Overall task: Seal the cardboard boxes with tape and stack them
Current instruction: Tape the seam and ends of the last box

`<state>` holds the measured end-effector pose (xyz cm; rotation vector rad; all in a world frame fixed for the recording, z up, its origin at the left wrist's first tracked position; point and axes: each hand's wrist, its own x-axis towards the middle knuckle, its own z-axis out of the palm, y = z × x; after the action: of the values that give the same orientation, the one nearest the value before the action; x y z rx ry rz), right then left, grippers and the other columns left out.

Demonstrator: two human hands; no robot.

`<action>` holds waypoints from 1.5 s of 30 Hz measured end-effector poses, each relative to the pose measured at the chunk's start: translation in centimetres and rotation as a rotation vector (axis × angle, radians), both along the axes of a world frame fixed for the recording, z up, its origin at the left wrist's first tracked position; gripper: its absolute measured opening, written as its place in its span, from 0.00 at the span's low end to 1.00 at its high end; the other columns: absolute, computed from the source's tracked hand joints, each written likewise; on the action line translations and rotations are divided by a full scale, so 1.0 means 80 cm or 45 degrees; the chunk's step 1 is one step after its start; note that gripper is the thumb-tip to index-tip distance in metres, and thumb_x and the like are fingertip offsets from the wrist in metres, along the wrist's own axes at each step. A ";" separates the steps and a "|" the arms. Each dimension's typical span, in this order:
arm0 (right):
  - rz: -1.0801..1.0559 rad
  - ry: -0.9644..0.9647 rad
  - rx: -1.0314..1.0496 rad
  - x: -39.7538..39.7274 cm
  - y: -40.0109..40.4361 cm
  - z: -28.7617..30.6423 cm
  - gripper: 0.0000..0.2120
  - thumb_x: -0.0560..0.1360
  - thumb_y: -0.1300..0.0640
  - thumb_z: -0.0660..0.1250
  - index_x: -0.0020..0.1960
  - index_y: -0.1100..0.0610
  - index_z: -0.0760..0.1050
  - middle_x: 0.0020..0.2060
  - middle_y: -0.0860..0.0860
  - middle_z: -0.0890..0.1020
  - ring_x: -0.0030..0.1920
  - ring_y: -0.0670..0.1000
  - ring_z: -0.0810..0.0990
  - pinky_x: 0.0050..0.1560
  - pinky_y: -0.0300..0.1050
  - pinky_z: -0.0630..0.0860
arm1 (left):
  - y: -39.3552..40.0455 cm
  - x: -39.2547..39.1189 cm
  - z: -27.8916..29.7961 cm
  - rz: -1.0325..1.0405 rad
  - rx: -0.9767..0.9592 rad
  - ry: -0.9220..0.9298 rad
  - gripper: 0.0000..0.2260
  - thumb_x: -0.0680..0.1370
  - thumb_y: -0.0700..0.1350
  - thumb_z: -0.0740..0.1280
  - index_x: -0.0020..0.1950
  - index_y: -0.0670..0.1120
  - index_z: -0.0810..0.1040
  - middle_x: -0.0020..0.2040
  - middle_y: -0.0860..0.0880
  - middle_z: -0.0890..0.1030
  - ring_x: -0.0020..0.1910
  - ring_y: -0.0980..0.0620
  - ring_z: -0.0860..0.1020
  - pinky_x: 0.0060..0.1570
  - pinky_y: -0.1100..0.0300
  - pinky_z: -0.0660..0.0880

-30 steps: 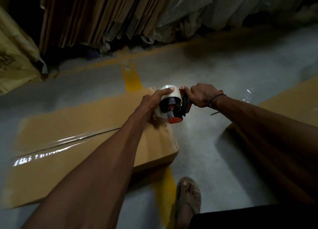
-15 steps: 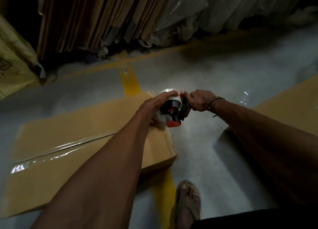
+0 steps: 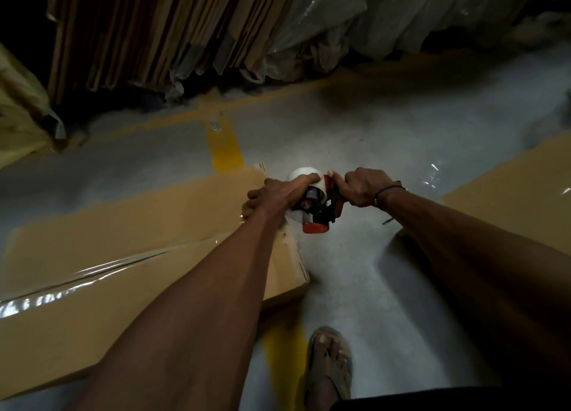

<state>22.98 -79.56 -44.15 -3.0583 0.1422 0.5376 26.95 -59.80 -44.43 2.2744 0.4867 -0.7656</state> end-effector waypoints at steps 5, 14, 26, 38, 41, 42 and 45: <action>0.036 -0.053 -0.238 -0.021 -0.013 -0.005 0.32 0.84 0.36 0.42 0.34 0.54 0.69 0.35 0.53 0.75 0.38 0.55 0.75 0.43 0.48 0.71 | 0.004 -0.024 0.017 -0.194 0.147 -0.057 0.55 0.64 0.78 0.68 0.81 0.50 0.55 0.75 0.36 0.60 0.73 0.31 0.63 0.71 0.35 0.60; -0.268 0.108 0.275 -0.125 0.004 -0.107 0.17 0.84 0.49 0.59 0.55 0.63 0.76 0.54 0.65 0.79 0.56 0.66 0.79 0.52 0.53 0.74 | 0.088 -0.064 0.002 -0.592 0.223 -0.738 0.17 0.80 0.45 0.65 0.68 0.55 0.71 0.68 0.46 0.70 0.67 0.43 0.68 0.63 0.43 0.62; -0.504 -0.071 0.263 -0.238 0.022 -0.267 0.07 0.79 0.55 0.66 0.50 0.60 0.75 0.49 0.61 0.77 0.50 0.65 0.75 0.45 0.53 0.68 | 0.122 -0.146 -0.064 -0.948 0.379 -0.892 0.38 0.81 0.68 0.44 0.85 0.49 0.41 0.84 0.53 0.36 0.82 0.53 0.36 0.79 0.41 0.37; -0.539 -0.523 0.867 -0.185 0.085 -0.107 0.20 0.74 0.58 0.72 0.65 0.56 0.77 0.61 0.54 0.80 0.60 0.54 0.79 0.61 0.53 0.76 | 0.119 -0.152 -0.061 -0.928 0.379 -0.899 0.38 0.81 0.67 0.44 0.85 0.48 0.39 0.84 0.52 0.36 0.82 0.53 0.36 0.80 0.40 0.38; -0.423 -0.426 1.175 -0.131 0.120 -0.058 0.24 0.83 0.59 0.61 0.78 0.57 0.64 0.71 0.53 0.75 0.68 0.50 0.75 0.69 0.49 0.74 | 0.119 -0.152 -0.061 -0.923 0.376 -0.912 0.39 0.81 0.68 0.44 0.85 0.47 0.40 0.84 0.51 0.36 0.82 0.53 0.36 0.80 0.41 0.37; -0.365 -0.392 1.188 -0.115 0.135 -0.040 0.23 0.84 0.58 0.59 0.78 0.58 0.64 0.72 0.54 0.75 0.70 0.51 0.75 0.70 0.48 0.73 | 0.118 -0.153 -0.061 -0.919 0.372 -0.918 0.38 0.81 0.67 0.44 0.85 0.47 0.40 0.84 0.51 0.37 0.82 0.53 0.36 0.79 0.41 0.37; -0.267 -0.194 1.135 -0.077 0.171 -0.007 0.21 0.86 0.51 0.55 0.75 0.61 0.68 0.70 0.58 0.76 0.69 0.58 0.75 0.70 0.51 0.70 | 0.119 -0.153 -0.063 -0.890 0.301 -0.946 0.36 0.83 0.65 0.47 0.85 0.47 0.42 0.85 0.50 0.39 0.83 0.53 0.37 0.79 0.39 0.39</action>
<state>16.83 -65.92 -44.71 -2.1688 0.1597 0.2474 14.71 -50.28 -49.47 2.7416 -0.6187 -0.1058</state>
